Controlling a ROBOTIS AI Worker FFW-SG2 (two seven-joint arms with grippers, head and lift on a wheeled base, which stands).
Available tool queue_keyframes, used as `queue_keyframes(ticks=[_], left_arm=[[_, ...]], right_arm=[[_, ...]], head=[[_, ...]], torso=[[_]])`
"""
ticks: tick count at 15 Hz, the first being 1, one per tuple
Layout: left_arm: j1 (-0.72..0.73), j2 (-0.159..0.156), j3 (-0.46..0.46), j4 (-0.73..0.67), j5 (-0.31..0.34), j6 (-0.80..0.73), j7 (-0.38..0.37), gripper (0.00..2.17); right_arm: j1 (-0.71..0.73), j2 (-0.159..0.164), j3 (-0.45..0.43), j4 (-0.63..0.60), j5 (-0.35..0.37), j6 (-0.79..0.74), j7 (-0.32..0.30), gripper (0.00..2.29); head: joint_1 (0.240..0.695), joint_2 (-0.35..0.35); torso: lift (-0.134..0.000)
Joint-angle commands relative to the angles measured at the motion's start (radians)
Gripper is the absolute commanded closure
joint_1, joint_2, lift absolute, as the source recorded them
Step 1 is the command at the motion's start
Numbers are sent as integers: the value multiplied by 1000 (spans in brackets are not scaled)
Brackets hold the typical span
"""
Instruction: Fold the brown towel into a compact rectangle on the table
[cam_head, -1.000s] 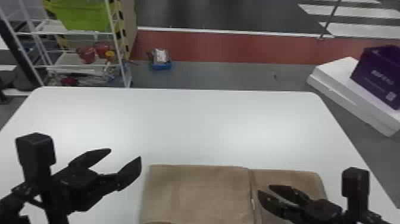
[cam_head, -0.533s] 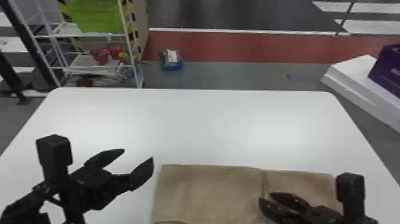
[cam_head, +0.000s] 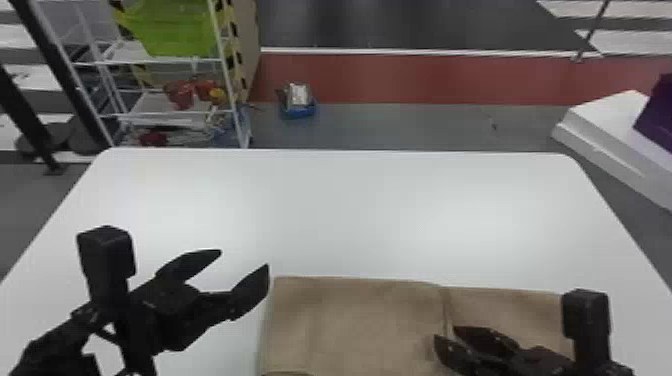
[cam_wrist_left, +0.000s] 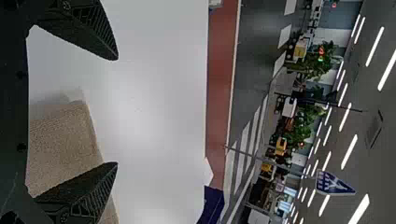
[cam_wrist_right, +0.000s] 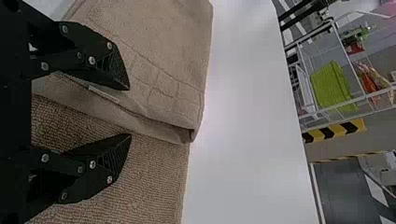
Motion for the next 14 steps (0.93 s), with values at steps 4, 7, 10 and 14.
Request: queue_keyframes(ticks=[4, 7, 10, 14], left_arm=[[4, -3, 0, -2, 2, -9, -1, 90], [6, -3, 0, -5, 2, -9, -1, 90], [6, -3, 0, -8, 2, -9, -1, 103], [10, -3, 2, -12, -1, -9, -1, 103]], right_arm=[[0, 0, 8, -7, -1, 14, 0, 788], [5, 0, 8, -20, -9, 11, 0, 788], [8, 0, 5, -31, -29, -1, 2, 920], [14, 0, -9, -31, -78, 2, 11, 1268]], head=[[695, 2], [695, 5], [695, 9], [695, 14]], torso=[[-123], [-123], [-123], [-123]])
